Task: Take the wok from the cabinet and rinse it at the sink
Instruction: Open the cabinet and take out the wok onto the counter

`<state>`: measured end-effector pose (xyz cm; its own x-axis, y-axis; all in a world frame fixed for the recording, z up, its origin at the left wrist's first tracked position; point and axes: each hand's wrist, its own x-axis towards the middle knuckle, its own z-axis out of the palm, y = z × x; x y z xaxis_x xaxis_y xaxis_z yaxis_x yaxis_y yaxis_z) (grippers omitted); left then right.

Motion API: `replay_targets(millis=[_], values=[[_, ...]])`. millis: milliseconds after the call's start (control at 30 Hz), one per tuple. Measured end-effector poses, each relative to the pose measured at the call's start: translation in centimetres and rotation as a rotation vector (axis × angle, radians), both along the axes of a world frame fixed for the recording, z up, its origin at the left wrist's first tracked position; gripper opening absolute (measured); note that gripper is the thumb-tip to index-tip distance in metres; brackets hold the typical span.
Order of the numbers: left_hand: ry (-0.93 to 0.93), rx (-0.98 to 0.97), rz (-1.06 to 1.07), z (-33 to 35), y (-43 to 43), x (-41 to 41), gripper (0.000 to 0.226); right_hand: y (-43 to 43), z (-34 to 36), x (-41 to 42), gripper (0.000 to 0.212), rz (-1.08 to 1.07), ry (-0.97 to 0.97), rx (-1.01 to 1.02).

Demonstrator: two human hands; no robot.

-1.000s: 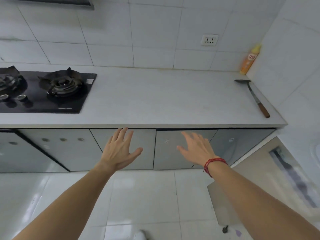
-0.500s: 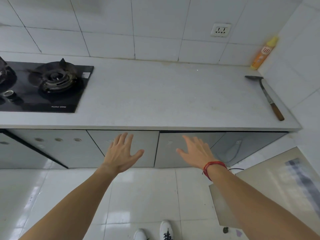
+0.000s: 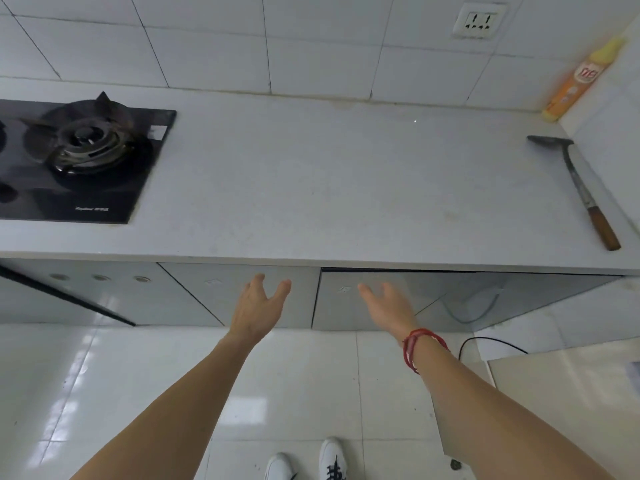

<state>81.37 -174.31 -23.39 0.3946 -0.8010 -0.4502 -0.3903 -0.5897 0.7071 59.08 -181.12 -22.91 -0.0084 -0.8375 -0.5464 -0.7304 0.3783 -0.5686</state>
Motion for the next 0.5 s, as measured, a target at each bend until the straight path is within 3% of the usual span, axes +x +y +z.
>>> replay_targets(millis=[100, 267, 300, 333, 367, 433, 500], values=[[0.179, 0.026, 0.145, -1.7, -1.9, -0.2, 0.072, -1.7, -2.2, 1.1, 0.046, -0.154, -0.120, 0.079], [0.440, 0.040, 0.428, -5.2, -5.3, 0.1, 0.075, -4.6, -5.2, 2.7, 0.042, -0.429, -0.386, 0.218], [0.495, 0.038, 0.490, -5.7, -5.9, 0.0, 0.071, -5.2, -6.1, 2.9, 0.051, -0.453, -0.410, 0.254], [0.557, 0.029, 0.545, -6.0, -6.5, -0.2, 0.065, -5.5, -6.2, 3.3, 0.046, -0.480, -0.450, 0.262], [0.619, 0.015, 0.589, -6.2, -7.0, -0.5, 0.057, -6.0, -6.9, 3.5, 0.070, -0.496, -0.462, 0.274], [0.728, -0.012, 0.644, -6.6, -7.8, -0.9, 0.037, -6.7, -7.9, 4.1, 0.070, -0.519, -0.491, 0.251], [0.813, -0.038, 0.670, -7.0, -8.3, -1.2, 0.026, -7.0, -8.6, 4.6, 0.054, -0.534, -0.503, 0.202]])
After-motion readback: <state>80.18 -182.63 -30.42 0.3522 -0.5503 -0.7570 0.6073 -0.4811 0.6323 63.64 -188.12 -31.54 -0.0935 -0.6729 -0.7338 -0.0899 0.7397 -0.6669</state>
